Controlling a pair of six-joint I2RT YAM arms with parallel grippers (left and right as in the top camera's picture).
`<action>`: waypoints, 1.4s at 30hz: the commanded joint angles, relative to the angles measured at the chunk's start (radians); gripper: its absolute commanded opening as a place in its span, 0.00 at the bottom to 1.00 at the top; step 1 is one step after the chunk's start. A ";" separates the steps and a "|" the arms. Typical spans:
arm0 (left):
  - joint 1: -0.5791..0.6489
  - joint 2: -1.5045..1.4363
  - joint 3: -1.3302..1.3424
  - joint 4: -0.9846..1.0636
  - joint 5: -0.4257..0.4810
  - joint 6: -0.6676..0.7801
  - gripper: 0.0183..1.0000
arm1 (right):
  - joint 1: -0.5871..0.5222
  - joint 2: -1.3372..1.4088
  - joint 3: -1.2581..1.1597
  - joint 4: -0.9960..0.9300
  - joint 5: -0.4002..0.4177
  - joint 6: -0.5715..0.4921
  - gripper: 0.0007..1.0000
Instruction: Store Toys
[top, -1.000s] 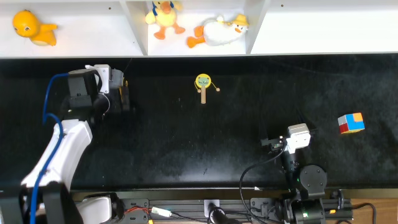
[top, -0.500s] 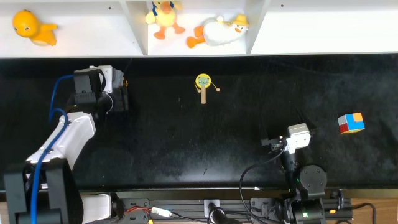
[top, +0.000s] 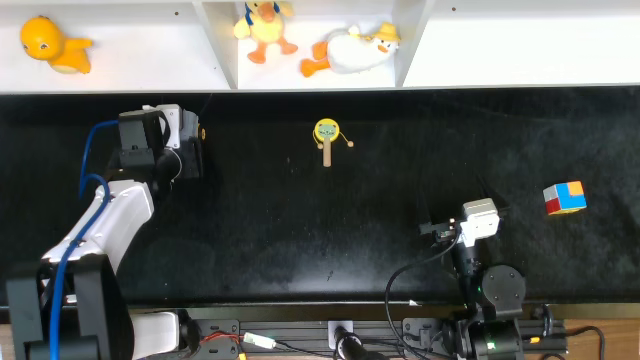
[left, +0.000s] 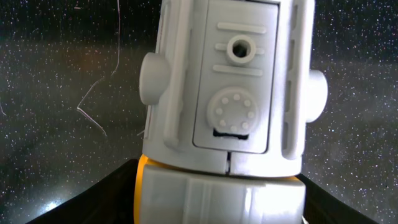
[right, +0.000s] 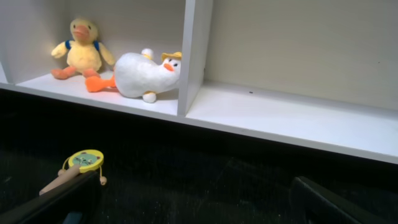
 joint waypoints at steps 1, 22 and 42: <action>-0.003 -0.028 -0.002 0.000 0.003 -0.018 0.56 | 0.005 -0.009 -0.013 0.003 -0.006 0.004 0.99; -0.003 -0.414 0.034 -0.064 -0.011 -0.066 0.45 | 0.005 -0.009 -0.013 0.003 -0.006 0.004 1.00; -0.030 0.031 0.301 0.169 -0.051 0.037 0.41 | 0.005 -0.009 -0.013 0.003 -0.006 0.004 0.99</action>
